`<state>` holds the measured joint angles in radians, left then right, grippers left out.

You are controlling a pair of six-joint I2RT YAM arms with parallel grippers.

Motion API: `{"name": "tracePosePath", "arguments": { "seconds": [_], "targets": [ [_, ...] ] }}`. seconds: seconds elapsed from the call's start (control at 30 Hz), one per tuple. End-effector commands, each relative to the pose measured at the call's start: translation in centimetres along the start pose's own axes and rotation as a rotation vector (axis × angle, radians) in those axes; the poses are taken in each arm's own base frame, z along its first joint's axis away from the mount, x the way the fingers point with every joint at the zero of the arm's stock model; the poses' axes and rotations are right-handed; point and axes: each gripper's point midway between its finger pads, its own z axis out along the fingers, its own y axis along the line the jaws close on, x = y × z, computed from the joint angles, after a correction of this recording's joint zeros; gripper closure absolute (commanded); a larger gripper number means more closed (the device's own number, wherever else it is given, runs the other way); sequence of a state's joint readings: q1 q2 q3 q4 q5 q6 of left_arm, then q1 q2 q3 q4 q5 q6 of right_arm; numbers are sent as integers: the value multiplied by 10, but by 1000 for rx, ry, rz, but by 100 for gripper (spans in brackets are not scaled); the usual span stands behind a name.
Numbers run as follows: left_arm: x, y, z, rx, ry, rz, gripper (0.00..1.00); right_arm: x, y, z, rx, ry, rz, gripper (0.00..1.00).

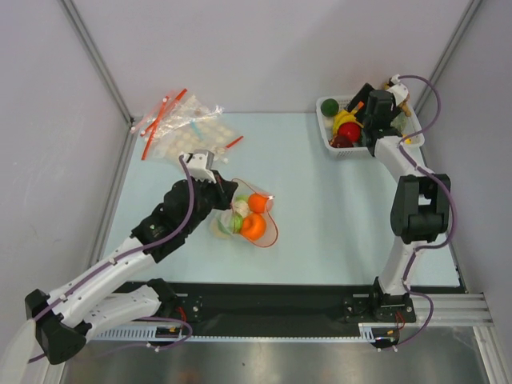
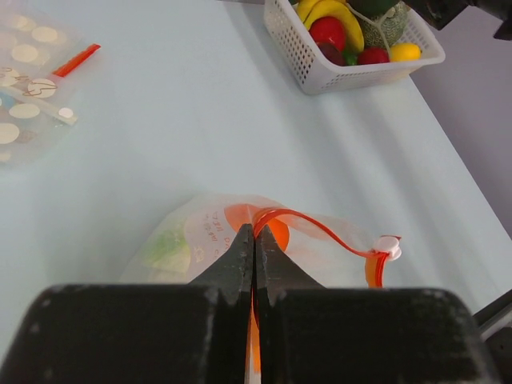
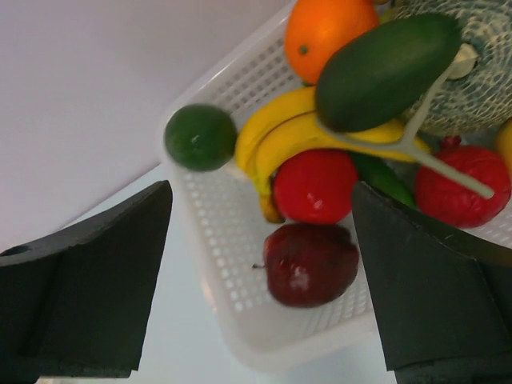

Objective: Place the food in the zip-top bag and seal the zipper
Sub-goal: Pick up the fake fruit from the bin.

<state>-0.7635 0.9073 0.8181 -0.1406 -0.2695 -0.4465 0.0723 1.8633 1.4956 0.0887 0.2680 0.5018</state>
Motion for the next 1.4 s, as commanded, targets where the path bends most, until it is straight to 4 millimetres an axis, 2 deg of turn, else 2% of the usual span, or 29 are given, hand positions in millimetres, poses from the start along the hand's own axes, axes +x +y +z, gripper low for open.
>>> {"name": "tracePosePath", "arguments": {
  "seconds": [0.0,0.03,0.07,0.1,0.13,0.17,0.2,0.23,0.3,0.4,0.43,0.47,0.53,0.6,0.67,0.77,0.8,0.87,0.9,0.93,1.0,1.07,1.1,1.17,1.2,1.37],
  "targets": [
    [-24,-10,-8,46,-84,-51,100,-32,-20,30,86,-101,43,2],
    [-25,-12,-9,54,-85,-63,100,-44,-24,37,92,-126,72,2],
    [-25,-15,-9,68,-85,-68,100,-45,-23,42,95,-127,86,2],
    [-23,-20,-10,94,-74,-78,100,-40,-41,55,125,-115,93,2],
    [-23,-22,-11,107,-72,-83,100,-50,-41,60,121,-132,112,2],
    [-24,-25,-12,120,-74,-85,100,-50,-44,65,129,-134,114,2],
    [-25,-25,-13,124,-75,-83,100,-39,-52,75,149,-119,109,2],
    [-25,-22,-13,113,-79,-83,100,-47,-53,78,163,-145,115,1],
    [-28,-19,-16,96,-96,-83,100,-37,-63,91,186,-143,108,1],
    [-29,-15,-17,84,-107,-83,100,-34,-70,101,206,-161,115,1],
    [-29,-15,-18,83,-109,-82,99,-23,-76,108,225,-151,109,1],
    [-29,-15,-18,84,-107,-83,99,-27,-76,110,226,-160,112,1],
    [-29,-16,-17,84,-105,-81,100,-15,-83,119,243,-148,104,1],
    [-28,-15,-15,80,-100,-79,100,-14,-82,123,237,-155,107,1],
    [-28,-16,-14,81,-99,-77,100,-11,-84,125,234,-157,105,6],
    [-26,-15,-13,77,-92,-74,100,-15,-82,123,219,-172,87,21],
    [-25,-15,-13,77,-89,-73,100,-19,-80,121,212,-183,83,31],
    [-26,-16,-13,80,-91,-73,100,-17,-85,115,226,-182,61,38],
    [-26,-17,-13,83,-91,-74,100,-29,-82,108,224,-210,62,44],
    [-27,-17,-14,84,-92,-74,99,-26,-86,105,235,-206,53,45],
    [-28,-17,-15,88,-95,-77,100,-39,-83,94,236,-227,42,52],
    [-28,-18,-16,94,-97,-79,100,-42,-84,86,236,-228,29,54],
    [-28,-18,-16,96,-98,-79,100,-53,-77,77,219,-243,32,55],
    [-28,-18,-17,97,-96,-80,100,-53,-75,69,206,-239,25,56],
    [-28,-18,-17,96,-98,-81,100,-65,-66,59,180,-254,30,56],
    [-29,-18,-16,95,-98,-81,99,-83,-47,34,130,-250,12,53]
  ]
}}
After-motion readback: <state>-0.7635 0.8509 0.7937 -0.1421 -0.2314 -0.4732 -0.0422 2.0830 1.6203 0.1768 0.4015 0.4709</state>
